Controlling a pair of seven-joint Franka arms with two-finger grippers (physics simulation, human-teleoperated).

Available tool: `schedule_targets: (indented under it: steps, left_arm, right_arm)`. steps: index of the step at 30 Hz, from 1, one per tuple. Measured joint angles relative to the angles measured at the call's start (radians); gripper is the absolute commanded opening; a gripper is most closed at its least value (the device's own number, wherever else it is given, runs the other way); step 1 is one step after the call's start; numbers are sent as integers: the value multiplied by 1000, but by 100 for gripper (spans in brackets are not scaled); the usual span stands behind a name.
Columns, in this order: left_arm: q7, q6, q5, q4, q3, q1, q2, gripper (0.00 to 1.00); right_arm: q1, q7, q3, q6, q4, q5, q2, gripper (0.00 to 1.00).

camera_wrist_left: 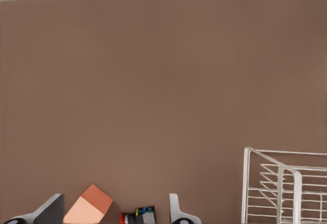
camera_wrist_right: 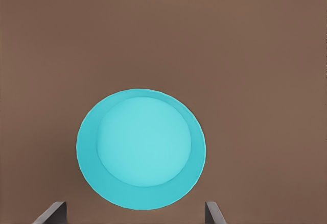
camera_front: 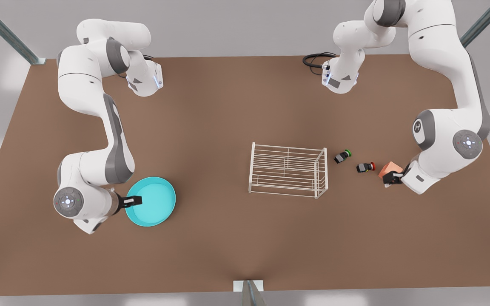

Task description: Place the plate on the shelf with right arm and place the red button switch in the plate with left arm

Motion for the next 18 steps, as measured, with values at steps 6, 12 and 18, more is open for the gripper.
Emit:
schedule_targets:
  steps: [6,12,18]
  left_arm:
    - [15,57,-9,-6,-43,-124,8,100]
    - [148,23,-122,1,-85,-148,10,100]
    - [385,60,-119,-130,-88,-153,-12,100]
  right_arm:
    - [-56,-4,-9,104,-256,54,7,100]
    - [-135,-60,-3,263,-374,124,20,100]
    - [-158,-148,-5,344,-386,147,74,99]
